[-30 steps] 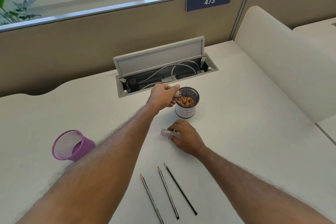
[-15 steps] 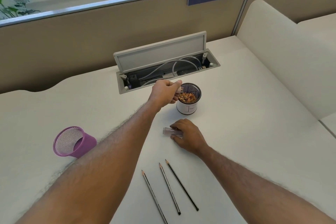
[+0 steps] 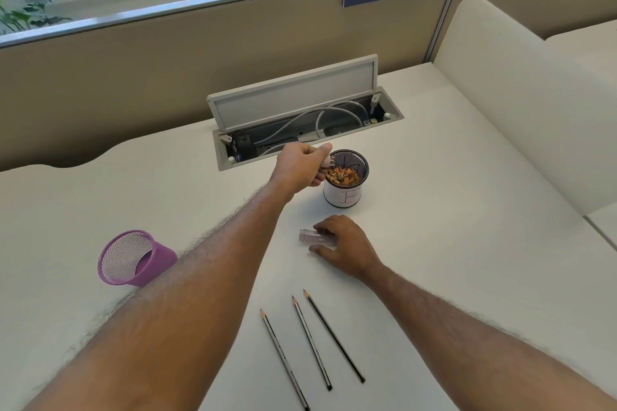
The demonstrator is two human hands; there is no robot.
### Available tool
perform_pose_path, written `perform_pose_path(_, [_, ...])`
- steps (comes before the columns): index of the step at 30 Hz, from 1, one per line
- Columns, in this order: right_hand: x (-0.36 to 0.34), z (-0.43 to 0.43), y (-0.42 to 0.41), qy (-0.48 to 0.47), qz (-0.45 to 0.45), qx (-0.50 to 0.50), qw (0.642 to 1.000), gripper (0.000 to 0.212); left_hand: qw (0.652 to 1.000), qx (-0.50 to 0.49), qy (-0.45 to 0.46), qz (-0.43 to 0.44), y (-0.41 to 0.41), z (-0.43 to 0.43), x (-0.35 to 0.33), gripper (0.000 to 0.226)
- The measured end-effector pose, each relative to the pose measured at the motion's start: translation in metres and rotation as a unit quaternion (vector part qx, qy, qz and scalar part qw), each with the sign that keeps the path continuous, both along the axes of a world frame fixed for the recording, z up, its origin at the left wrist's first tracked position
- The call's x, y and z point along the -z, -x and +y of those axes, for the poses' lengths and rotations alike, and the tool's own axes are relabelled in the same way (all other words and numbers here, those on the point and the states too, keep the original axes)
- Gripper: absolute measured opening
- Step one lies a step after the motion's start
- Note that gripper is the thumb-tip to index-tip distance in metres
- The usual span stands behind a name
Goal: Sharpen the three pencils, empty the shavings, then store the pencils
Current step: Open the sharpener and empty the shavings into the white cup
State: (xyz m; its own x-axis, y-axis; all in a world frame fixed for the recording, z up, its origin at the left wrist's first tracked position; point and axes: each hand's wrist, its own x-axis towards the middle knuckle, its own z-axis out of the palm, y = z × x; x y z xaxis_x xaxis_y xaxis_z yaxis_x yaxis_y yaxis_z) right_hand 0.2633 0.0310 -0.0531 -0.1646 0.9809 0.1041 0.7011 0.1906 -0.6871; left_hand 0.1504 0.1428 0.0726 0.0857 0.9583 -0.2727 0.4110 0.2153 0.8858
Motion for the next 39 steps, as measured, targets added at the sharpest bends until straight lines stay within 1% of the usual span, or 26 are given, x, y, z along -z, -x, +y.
perform_pose_path(7, [-0.001, 0.003, 0.002, 0.011, 0.04, 0.022, 0.999, 0.026, 1.0, 0.002, 0.0, -0.002, -0.002, 0.0, -0.001, 0.029])
perform_pose_path(11, [-0.002, 0.005, 0.002, 0.038, 0.067, 0.024, 0.997, 0.033, 1.0, 0.001, 0.003, -0.002, -0.003, 0.0, 0.0, 0.033])
perform_pose_path(15, [-0.003, 0.005, 0.002, 0.073, 0.111, 0.036, 0.99, 0.045, 1.0, 0.001, 0.005, -0.011, -0.004, 0.0, -0.001, 0.03])
perform_pose_path(20, [-0.004, 0.006, 0.001, 0.092, 0.109, 0.024, 0.989, 0.051, 1.0, 0.003, 0.002, -0.007, -0.005, 0.0, 0.0, 0.029])
perform_pose_path(30, [-0.007, 0.006, 0.0, 0.095, 0.103, 0.013, 0.99, 0.056, 1.0, 0.001, 0.002, -0.002, -0.005, 0.001, 0.0, 0.029])
perform_pose_path(34, [-0.013, 0.002, -0.003, 0.064, 0.073, 0.006, 0.995, 0.067, 1.0, 0.005, -0.003, 0.003, -0.004, 0.001, -0.001, 0.029])
perform_pose_path(36, [-0.021, -0.003, -0.007, 0.034, 0.069, 0.009, 0.997, 0.068, 1.0, 0.005, -0.008, 0.01, -0.004, 0.001, 0.0, 0.029])
perform_pose_path(38, [-0.033, -0.009, -0.013, -0.021, 0.066, 0.006, 0.998, 0.059, 1.0, 0.007, -0.01, 0.011, -0.004, 0.001, 0.001, 0.03])
perform_pose_path(39, [-0.042, -0.01, -0.017, -0.062, 0.056, 0.008, 0.996, 0.05, 1.0, 0.009, -0.011, 0.01, -0.005, 0.001, 0.001, 0.03])
